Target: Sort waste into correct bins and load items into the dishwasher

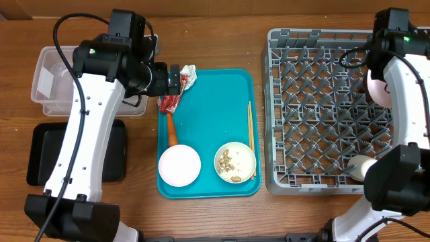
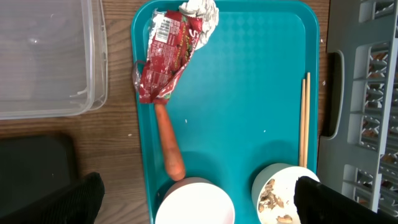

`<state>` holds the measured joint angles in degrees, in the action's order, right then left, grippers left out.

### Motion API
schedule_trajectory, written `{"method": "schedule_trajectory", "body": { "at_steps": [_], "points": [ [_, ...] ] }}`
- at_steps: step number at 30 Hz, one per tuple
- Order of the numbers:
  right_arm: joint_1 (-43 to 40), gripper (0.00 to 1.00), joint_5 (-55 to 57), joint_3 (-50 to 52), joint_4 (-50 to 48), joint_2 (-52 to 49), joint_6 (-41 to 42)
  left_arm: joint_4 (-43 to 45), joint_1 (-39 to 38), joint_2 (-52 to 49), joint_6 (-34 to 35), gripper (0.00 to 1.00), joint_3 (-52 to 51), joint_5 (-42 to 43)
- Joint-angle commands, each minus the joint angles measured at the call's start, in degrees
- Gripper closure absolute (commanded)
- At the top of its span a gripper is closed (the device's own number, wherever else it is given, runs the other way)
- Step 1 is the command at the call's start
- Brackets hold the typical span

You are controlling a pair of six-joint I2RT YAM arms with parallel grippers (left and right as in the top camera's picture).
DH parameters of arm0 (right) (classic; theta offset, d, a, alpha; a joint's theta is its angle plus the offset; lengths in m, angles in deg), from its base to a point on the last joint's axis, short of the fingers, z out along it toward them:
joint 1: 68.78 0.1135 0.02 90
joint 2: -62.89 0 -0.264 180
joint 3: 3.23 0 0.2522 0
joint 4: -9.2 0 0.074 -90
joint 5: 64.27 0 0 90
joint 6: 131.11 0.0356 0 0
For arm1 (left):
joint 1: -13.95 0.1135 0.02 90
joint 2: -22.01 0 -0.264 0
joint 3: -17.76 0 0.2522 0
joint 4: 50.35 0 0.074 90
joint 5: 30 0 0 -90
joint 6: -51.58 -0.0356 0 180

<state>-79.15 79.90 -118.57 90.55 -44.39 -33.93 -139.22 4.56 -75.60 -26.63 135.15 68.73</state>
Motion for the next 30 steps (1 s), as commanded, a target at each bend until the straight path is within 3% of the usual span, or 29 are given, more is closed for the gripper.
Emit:
{"method": "schedule_trajectory", "body": {
  "at_steps": [1, 4, 6, 9, 13, 14, 17, 20, 27, 30],
  "points": [
    [-0.63, 0.96, -1.79, -1.2, -0.02, 1.77, -0.22, -0.07, -0.31, 0.2, -1.11, 0.0, 0.72, -0.33],
    [0.04, 0.94, -6.14, -1.18, 1.14, 1.77, -0.2, -0.11, -0.35, 0.2, -1.11, 0.0, 0.72, -0.31],
    [0.76, 0.86, -6.75, -1.18, 2.01, 1.77, -0.2, -0.15, -0.33, 0.2, -1.11, 0.0, 0.72, -0.33],
    [1.75, 0.54, -6.69, -1.2, 2.82, 1.79, -0.26, -0.07, -0.33, 0.2, -1.11, 0.0, 0.72, -0.33],
    [1.84, 0.2, -6.93, -2.29, 3.34, 2.51, 2.71, -0.11, -0.33, 0.2, -1.09, 0.0, 0.72, -0.26],
    [1.84, 0.16, -8.09, -3.17, 3.58, 2.93, 3.63, -0.09, -0.37, 0.2, -1.09, 0.0, 0.72, 0.09],
    [1.84, 0.11, -18.93, -7.69, 5.22, 5.07, 3.72, -0.09, -0.39, 0.2, -1.09, 0.0, 0.72, 2.03],
    [1.84, 0.0, -32.41, -13.81, 9.62, 7.91, 3.74, -0.09, -0.39, 0.22, -1.11, 0.0, 0.72, 7.63],
    [1.84, 0.0, -73.55, -18.29, 16.5, 15.52, 3.74, -1.22, -0.44, 0.22, -1.07, 0.0, 0.72, 12.48],
    [1.99, 0.0, -83.67, -18.29, 19.71, 16.59, 3.39, -4.31, -0.5, 0.22, -1.07, 0.02, 0.72, 12.35]
  ]
}}
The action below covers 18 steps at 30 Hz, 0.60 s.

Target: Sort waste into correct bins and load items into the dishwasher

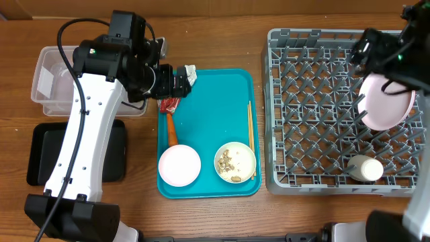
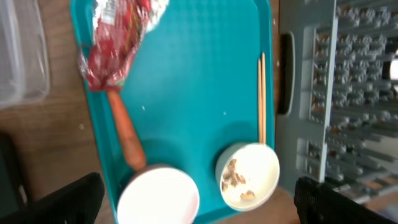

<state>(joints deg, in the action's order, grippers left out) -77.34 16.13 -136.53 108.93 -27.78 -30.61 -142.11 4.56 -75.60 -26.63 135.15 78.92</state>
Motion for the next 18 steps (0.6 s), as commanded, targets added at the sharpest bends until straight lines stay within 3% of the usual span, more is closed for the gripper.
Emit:
{"method": "schedule_trajectory", "body": {
  "at_steps": [1, 6, 8, 13, 18],
  "points": [
    [0.46, 0.01, -20.02, -0.31, 3.39, -0.02, -0.07, -2.91, -0.63, 0.22, -1.09, 0.05, 0.72, 2.14],
    [2.38, 0.08, -13.88, 2.14, 11.08, -0.13, -0.04, -12.26, -3.87, 0.22, -1.05, 0.12, -0.72, -2.29],
    [2.73, 0.13, -13.38, 4.31, 11.08, 0.24, -0.07, -14.12, -6.23, 0.22, 3.85, 0.13, -2.97, -7.17],
    [2.73, 0.12, -13.57, 6.36, 11.08, 0.24, -0.04, -11.06, -10.84, 0.22, 7.13, 0.35, -11.45, -5.81],
    [2.73, 0.1, -13.35, 7.3, 11.08, 0.24, -0.13, -6.21, -14.78, 0.22, 11.54, 0.34, -21.97, -10.16]
  ]
}}
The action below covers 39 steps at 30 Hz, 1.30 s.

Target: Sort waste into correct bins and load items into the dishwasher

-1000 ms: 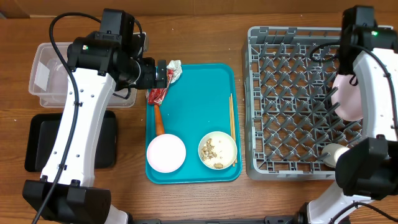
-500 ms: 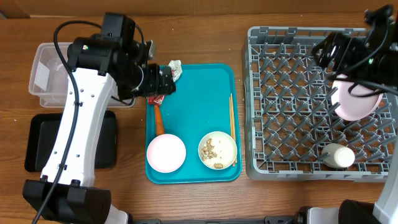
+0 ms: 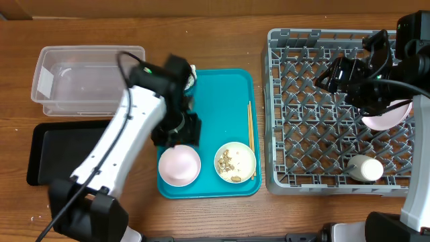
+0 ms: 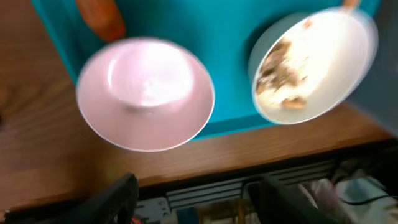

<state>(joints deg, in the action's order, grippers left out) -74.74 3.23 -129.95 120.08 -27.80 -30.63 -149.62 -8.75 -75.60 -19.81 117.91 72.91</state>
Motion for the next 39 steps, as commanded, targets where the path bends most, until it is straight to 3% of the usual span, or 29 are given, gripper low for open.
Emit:
{"method": "schedule_trajectory", "body": {
  "at_steps": [1, 7, 17, 24, 30, 36, 39],
  "points": [
    [0.13, 0.1, -0.48, 0.96, -0.07, 0.26, -0.26, 2.1, -1.44, 0.22, 5.81, 0.32, -6.45, -5.55],
    [0.13, 0.09, -0.48, 1.66, -0.07, 0.26, -0.22, 8.17, 4.09, 0.22, 5.35, 0.23, -14.23, -6.27],
    [0.13, 0.07, -0.48, 1.66, -0.07, 0.26, -0.24, 16.33, 10.47, 0.22, 5.86, 0.27, -20.98, -6.54],
    [0.13, 0.07, -0.48, 1.66, -0.07, 0.26, -0.22, 20.41, 10.27, 0.22, 5.84, 0.46, -22.88, -7.8],
    [0.13, 0.07, -0.48, 1.66, -0.07, 0.26, -0.22, 21.33, 10.32, 0.22, 6.27, 0.5, -26.4, -10.08],
    [0.13, 0.07, -0.48, 1.66, -0.07, 0.26, -0.22, 23.56, 10.29, 0.22, 6.23, 0.8, -26.67, -9.86],
    [0.13, 0.07, -0.48, 1.66, -0.07, 0.26, -0.22, 25.0, 10.29, 0.22, 5.88, 0.85, -26.67, -8.35]
  ]
}}
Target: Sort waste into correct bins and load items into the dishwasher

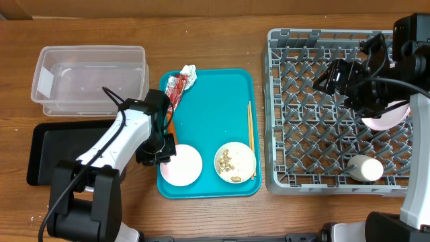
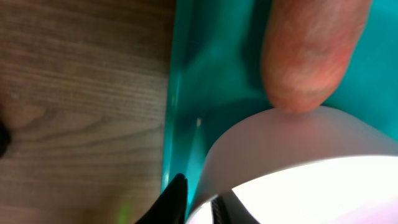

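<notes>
A pink bowl (image 1: 180,165) sits at the front left of the teal tray (image 1: 215,101). My left gripper (image 1: 158,153) is down at the bowl's left rim. In the left wrist view the gripper (image 2: 199,194) has one finger outside and one inside the rim of the bowl (image 2: 298,162), shut on it. A carrot (image 2: 311,50) touches the bowl's far edge. A bowl of food scraps (image 1: 235,162), chopsticks (image 1: 250,131) and a red wrapper (image 1: 175,89) also lie on the tray. My right gripper (image 1: 328,77) hangs over the dish rack (image 1: 316,134); its jaws are unclear.
A clear bin (image 1: 91,77) stands at the back left and a black bin (image 1: 40,154) in front of it. The rack holds a pink plate (image 1: 388,115) at the right and a white cup (image 1: 366,168) at the front right.
My left gripper was above the pink bowl and the scraps bowl; now it is low at the pink bowl's left rim, fingers shut across it. The right arm has hardly moved.
My left gripper first hovered over the wrapper end of the tray, while the right arm was at the rack's right side. Then the right gripper held a pink plate over the rack. Later the plate stood in the rack, and my left gripper was over, now on, the pink bowl.
</notes>
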`<state>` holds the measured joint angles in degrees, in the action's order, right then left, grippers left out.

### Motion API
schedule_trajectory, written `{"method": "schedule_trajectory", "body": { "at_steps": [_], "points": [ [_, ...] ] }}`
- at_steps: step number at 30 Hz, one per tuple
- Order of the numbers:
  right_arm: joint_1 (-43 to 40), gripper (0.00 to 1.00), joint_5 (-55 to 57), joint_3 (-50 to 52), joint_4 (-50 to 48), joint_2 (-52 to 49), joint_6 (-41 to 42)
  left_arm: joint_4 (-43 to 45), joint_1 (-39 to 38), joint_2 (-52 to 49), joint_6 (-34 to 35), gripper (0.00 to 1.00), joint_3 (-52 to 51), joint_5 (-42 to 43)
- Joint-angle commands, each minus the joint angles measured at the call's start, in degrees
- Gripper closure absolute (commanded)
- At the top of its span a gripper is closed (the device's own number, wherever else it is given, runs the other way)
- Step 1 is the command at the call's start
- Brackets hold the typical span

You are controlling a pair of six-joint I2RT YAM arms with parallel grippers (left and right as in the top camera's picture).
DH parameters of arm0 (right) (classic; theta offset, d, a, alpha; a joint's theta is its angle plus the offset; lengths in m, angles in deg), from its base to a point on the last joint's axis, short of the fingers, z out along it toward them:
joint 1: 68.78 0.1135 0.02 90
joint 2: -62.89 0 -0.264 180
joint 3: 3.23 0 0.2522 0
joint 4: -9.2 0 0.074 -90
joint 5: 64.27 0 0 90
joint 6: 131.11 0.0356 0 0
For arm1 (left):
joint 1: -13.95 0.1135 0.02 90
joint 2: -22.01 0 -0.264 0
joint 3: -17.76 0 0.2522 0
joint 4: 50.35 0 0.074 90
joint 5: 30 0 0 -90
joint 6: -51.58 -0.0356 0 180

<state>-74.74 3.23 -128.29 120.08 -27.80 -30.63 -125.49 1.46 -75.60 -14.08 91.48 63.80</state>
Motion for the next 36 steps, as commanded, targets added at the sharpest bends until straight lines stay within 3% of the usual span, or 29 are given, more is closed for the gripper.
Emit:
{"method": "schedule_trajectory", "body": {
  "at_steps": [1, 10, 13, 14, 21, 27, 31, 36],
  "points": [
    [0.13, 0.07, -0.48, 0.0, -0.07, 0.26, -0.22, 1.11, 0.09, 0.22, 0.09, 0.85, -0.24, 0.72],
    [0.13, 0.06, -0.46, 0.0, -0.07, 0.26, -0.24, 5.75, -0.76, 0.22, -1.64, 0.83, -1.11, 0.28],
    [0.13, 0.06, -0.46, 0.0, -0.07, 0.26, -0.24, 6.23, -0.76, 0.22, -1.64, 0.96, -1.09, 0.24],
    [0.13, 0.06, -0.46, 0.0, -0.09, 0.26, -0.24, 6.19, -0.66, 0.22, -1.64, 0.96, -1.09, 0.26],
    [0.13, 0.06, -0.48, 0.0, -0.09, 0.26, -0.24, -1.33, 1.03, 0.24, -1.64, 0.96, 5.25, 2.32],
    [0.2, 0.07, -1.38, 0.0, -0.07, 0.26, -1.22, -10.23, 3.85, 0.24, -7.17, 0.96, 20.22, 15.96],
    [2.05, 0.1, -11.91, 0.0, -0.07, 0.26, -7.91, -8.92, 4.17, 0.24, -9.57, 0.96, 29.07, 27.47],
    [10.12, 0.19, -15.82, 0.0, -0.9, 0.24, -8.74, -4.7, 2.08, 0.24, -9.27, 0.96, 35.36, 28.44]
  ]
}}
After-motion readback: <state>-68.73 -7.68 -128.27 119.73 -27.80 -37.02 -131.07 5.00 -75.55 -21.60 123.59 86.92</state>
